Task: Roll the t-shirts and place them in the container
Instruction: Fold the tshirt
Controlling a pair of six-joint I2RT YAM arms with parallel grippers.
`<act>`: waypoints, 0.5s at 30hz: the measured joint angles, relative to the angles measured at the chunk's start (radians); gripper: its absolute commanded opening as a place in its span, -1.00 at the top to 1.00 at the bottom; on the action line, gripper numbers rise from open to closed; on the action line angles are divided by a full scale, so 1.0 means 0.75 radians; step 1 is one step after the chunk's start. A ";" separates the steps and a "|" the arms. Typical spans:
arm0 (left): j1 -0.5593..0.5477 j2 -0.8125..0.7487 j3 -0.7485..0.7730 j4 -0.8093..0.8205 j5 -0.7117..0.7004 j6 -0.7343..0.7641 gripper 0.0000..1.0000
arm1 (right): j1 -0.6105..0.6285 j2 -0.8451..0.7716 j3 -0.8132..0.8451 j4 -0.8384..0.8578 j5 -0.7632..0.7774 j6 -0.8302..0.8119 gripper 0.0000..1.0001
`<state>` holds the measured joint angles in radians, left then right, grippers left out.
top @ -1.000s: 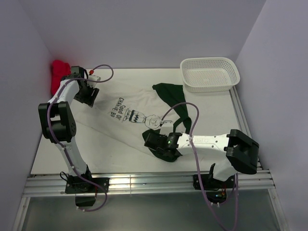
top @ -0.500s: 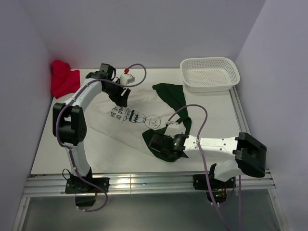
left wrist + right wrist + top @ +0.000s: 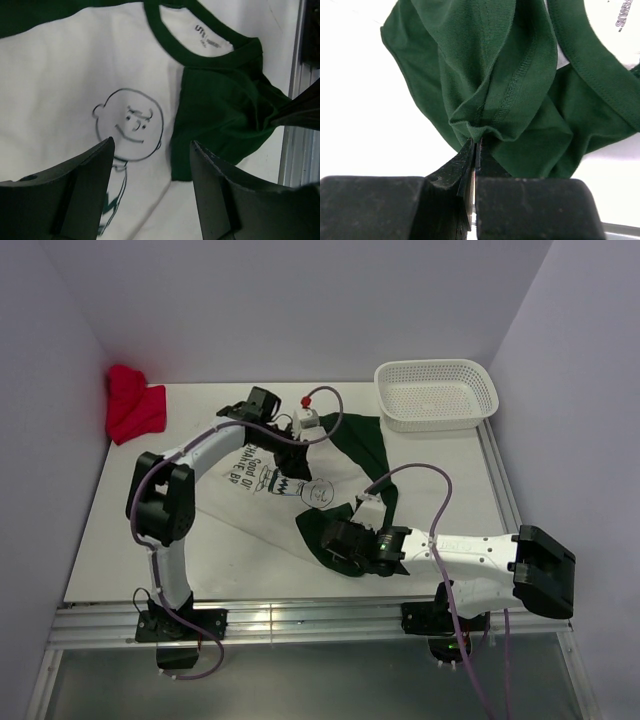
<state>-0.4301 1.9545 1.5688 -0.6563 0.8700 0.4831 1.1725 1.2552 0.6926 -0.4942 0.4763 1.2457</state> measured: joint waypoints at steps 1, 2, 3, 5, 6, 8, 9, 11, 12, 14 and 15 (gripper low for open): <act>-0.022 0.010 -0.001 0.015 0.009 -0.004 -0.36 | 0.000 0.000 -0.002 0.007 -0.001 0.006 1.00; -0.047 0.022 -0.006 0.036 0.015 -0.008 -0.36 | 0.000 0.000 -0.004 0.013 -0.001 0.010 1.00; -0.076 0.032 -0.013 0.056 0.019 -0.014 -0.36 | 0.000 0.000 -0.007 0.021 -0.001 0.016 1.00; -0.136 0.054 -0.028 0.088 0.020 -0.028 -0.35 | 0.000 0.001 -0.012 0.028 -0.007 0.024 1.00; -0.168 0.071 -0.031 0.100 0.021 -0.035 -0.35 | 0.000 0.001 -0.013 0.030 -0.010 0.028 1.00; -0.226 0.104 -0.033 0.115 0.026 -0.045 -0.35 | 0.000 0.003 -0.015 0.032 -0.016 0.035 1.00; -0.248 0.117 -0.033 0.117 0.030 -0.046 -0.35 | 0.000 0.004 -0.015 0.032 -0.019 0.040 1.00; -0.288 0.142 -0.034 0.123 0.031 -0.046 -0.35 | 0.000 0.005 -0.019 0.031 -0.025 0.051 1.00; -0.301 0.152 -0.036 0.124 0.031 -0.046 -0.35 | 0.000 0.005 -0.023 0.031 -0.028 0.058 1.00; -0.322 0.167 -0.037 0.124 0.030 -0.046 -0.35 | 0.001 0.005 -0.038 0.031 -0.034 0.074 1.00; -0.331 0.172 -0.037 0.124 0.030 -0.046 -0.34 | 0.001 0.005 -0.046 0.030 -0.035 0.080 1.00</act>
<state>-0.6781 2.0838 1.5410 -0.5632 0.8925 0.4488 1.1732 1.2591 0.6582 -0.4721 0.4500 1.3060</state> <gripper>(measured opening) 0.676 0.010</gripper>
